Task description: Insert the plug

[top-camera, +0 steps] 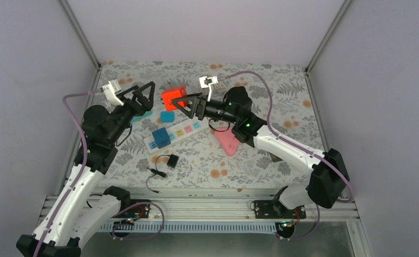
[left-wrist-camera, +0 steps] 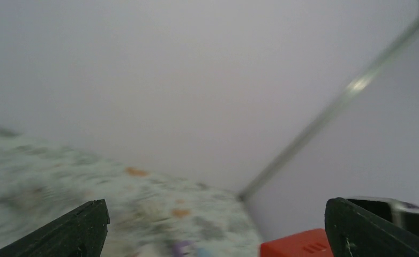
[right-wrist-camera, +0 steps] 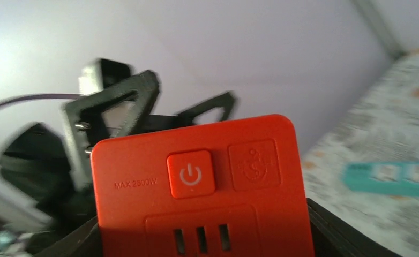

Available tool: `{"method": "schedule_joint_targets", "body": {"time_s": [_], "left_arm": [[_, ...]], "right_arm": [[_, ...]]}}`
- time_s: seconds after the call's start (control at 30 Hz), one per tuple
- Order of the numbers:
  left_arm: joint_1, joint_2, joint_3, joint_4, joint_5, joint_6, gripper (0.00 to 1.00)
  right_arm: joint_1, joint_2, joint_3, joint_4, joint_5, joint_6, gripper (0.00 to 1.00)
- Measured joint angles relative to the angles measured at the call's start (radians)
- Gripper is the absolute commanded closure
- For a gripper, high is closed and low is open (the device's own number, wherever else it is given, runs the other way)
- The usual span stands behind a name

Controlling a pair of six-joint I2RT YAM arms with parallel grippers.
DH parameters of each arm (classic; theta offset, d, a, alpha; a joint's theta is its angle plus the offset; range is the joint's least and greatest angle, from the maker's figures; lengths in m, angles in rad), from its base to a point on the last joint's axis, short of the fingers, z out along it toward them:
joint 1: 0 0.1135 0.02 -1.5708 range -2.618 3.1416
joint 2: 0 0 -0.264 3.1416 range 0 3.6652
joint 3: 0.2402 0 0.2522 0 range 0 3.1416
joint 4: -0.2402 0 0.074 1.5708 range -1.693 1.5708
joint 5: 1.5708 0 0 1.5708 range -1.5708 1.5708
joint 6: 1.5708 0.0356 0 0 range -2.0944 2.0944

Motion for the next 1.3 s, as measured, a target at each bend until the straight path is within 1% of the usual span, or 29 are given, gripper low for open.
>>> {"method": "schedule_joint_targets", "body": {"time_s": [0.1, 0.2, 0.3, 0.47, 0.63, 0.77, 0.87, 1.03, 1.3], "left_arm": [[0.000, -0.046, 0.000, -0.163, -0.142, 0.081, 0.00], [0.000, -0.106, 0.000, -0.292, -0.270, 0.156, 0.00], [0.001, -0.170, -0.011, -0.376, -0.369, 0.208, 0.00], [0.001, -0.245, -0.072, -0.464, -0.476, 0.259, 0.00], [0.001, -0.240, -0.086, -0.531, -0.515, 0.281, 0.00], [0.001, -0.228, -0.069, -0.591, -0.542, 0.287, 0.00], [0.001, -0.230, -0.061, -0.624, -0.567, 0.292, 0.00], [0.001, -0.267, -0.069, -0.642, -0.579, 0.298, 0.00], [0.001, -0.304, -0.081, -0.645, -0.579, 0.298, 0.00]], "right_arm": [[-0.011, -0.011, 0.001, -0.182, 0.085, -0.124, 0.54], [-0.018, -0.005, 0.001, -0.335, 0.171, -0.225, 0.54], [-0.021, 0.012, 0.007, -0.461, 0.251, -0.322, 0.54], [-0.024, 0.089, 0.044, -0.591, 0.338, -0.439, 0.54], [-0.008, 0.230, 0.107, -0.681, 0.409, -0.507, 0.54], [0.031, 0.351, 0.181, -0.740, 0.471, -0.529, 0.55], [0.060, 0.406, 0.222, -0.776, 0.496, -0.536, 0.55], [0.094, 0.444, 0.267, -0.824, 0.514, -0.539, 0.55], [0.108, 0.451, 0.293, -0.871, 0.529, -0.526, 0.56]]}}
